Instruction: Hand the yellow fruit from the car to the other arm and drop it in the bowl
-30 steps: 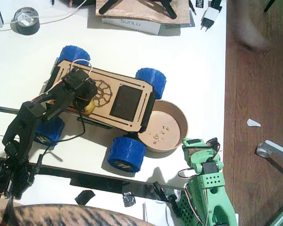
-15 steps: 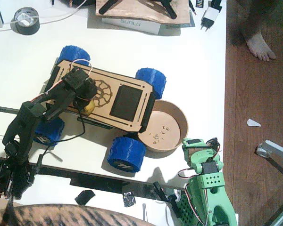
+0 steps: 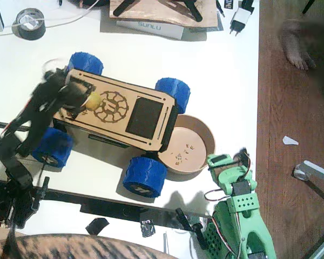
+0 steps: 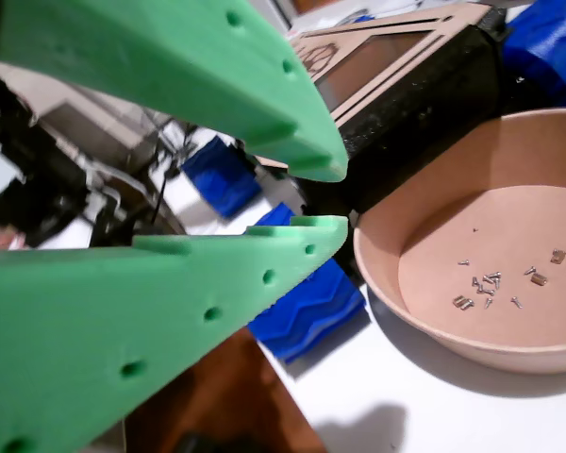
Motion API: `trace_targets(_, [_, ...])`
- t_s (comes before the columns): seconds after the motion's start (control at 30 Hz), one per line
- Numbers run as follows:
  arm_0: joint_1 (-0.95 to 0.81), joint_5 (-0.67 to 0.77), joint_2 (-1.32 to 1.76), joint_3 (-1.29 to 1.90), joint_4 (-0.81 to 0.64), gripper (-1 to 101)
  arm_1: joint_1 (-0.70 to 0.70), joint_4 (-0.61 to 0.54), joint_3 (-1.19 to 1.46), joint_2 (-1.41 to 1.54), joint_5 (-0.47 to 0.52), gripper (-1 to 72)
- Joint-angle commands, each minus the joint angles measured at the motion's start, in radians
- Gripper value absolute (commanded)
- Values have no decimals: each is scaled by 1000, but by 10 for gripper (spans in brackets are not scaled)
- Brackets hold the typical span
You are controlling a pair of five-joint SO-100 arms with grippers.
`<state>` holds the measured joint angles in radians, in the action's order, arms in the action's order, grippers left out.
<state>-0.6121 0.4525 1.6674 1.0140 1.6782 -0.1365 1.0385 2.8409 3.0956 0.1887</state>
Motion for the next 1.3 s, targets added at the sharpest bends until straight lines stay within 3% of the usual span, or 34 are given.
trace_targets(0.0, [-48,34,161,-20,11,0,-18,-26,-101,-28,74,-1])
trace_targets(0.43, [-310,241,314,-17,31,0,-198,-57,-249,-20,445,-1])
trace_targets(0.67, [-417,333,298,-15,21,1,-394,-166,-216,43,715,-1])
trace_targets(0.9, [-486,416,298,-3,8,1,-597,-256,-161,61,867,-1])
trace_targets(1.07, [-497,426,342,259,-259,0,-761,-304,-143,78,890,-1])
trace_targets(1.27, [-499,431,594,778,-572,-1,-836,-411,-123,41,899,2])
